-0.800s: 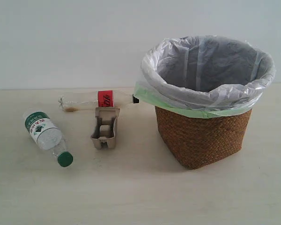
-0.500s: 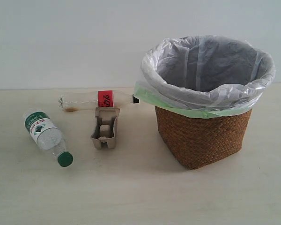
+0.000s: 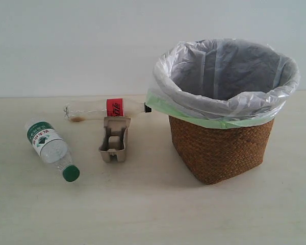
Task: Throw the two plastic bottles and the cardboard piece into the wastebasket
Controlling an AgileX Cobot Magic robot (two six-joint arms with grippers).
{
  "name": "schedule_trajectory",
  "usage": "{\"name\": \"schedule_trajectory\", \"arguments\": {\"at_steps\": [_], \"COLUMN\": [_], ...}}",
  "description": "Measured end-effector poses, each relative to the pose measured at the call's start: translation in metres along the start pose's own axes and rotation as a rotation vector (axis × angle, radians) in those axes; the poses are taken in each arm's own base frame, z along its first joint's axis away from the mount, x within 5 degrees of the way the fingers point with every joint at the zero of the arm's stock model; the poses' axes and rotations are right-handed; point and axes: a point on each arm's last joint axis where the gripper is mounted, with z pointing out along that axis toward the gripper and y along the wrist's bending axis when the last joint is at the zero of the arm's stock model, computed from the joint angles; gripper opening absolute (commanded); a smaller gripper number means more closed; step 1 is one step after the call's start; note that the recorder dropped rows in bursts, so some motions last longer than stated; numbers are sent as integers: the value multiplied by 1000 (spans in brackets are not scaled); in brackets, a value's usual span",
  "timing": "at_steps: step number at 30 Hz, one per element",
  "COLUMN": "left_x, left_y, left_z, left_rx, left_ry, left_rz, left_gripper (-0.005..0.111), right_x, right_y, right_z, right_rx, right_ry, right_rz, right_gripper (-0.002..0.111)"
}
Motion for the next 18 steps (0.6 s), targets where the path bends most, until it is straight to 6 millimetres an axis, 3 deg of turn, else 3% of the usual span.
{"name": "schedule_trajectory", "arguments": {"at_steps": [5,11,14,18], "left_x": [-18,-39,-48,-50], "left_y": [-13,-30,-39,-45], "left_z": [13,48,74,116], "left_rx": [6,-25,-39,-86], "left_ry": [12,79,132,253], "left_rz": [-46,-47,-1,61], "left_gripper": [4,6,25,74], "right_x": [0,0,0,0], "right_y": [0,0,0,0], "right_z": [0,0,0,0], "right_rx": [0,0,0,0], "right_ry": [0,0,0,0], "right_rz": [0,0,0,0], "right_gripper": [0,0,0,0]}}
